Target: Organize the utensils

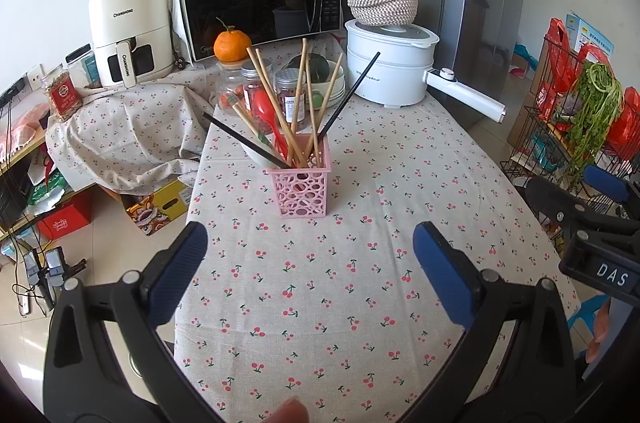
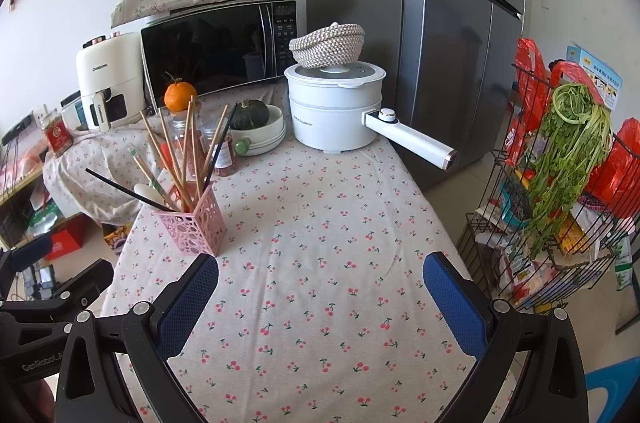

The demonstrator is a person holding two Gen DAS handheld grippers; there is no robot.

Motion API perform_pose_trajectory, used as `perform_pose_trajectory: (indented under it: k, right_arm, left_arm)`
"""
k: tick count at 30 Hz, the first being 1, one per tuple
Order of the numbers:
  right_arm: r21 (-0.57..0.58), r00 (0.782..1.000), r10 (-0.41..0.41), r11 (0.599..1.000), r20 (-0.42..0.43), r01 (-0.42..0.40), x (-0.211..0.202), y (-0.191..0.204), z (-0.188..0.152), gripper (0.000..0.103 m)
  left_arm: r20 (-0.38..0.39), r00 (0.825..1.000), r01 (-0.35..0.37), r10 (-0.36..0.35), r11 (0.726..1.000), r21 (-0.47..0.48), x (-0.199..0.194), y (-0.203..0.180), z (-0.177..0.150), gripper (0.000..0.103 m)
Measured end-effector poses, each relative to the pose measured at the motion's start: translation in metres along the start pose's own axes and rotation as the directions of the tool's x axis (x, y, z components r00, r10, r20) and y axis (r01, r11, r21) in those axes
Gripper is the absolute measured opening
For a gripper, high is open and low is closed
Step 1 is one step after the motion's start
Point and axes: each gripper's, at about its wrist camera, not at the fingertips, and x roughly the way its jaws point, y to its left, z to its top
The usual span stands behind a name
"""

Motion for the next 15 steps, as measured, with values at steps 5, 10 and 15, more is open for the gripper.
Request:
perform_pose_trajectory:
  k: [5,10,15]
  right_arm:
    - [-0.001,1.000,0.002,1.000,-0.004,-0.002,0.0020,-0.0021,-0.0020,0.103]
    - [-0.001,1.000,0.001,1.000,-0.004,-0.001,0.0020,-0.0017,-0.0018,0.103]
    - [-0.001,1.000,0.001,1.000,-0.007,-0.001,0.0027,-0.0027,-0.0028,0.103]
  left_arm:
    - [0.000,1.000,-0.002,0.002,1.000,0.000,0.0000,-0.0004,-0.0001,0.102]
    - [-0.001,1.000,-0.001,0.001,1.000,-0.001,0.0001,-0.0005,-0.0002,0.102]
    - [-0.001,1.000,-0.002,0.002,1.000,-0.002,0.0000,-0.0006,0.0000,0.102]
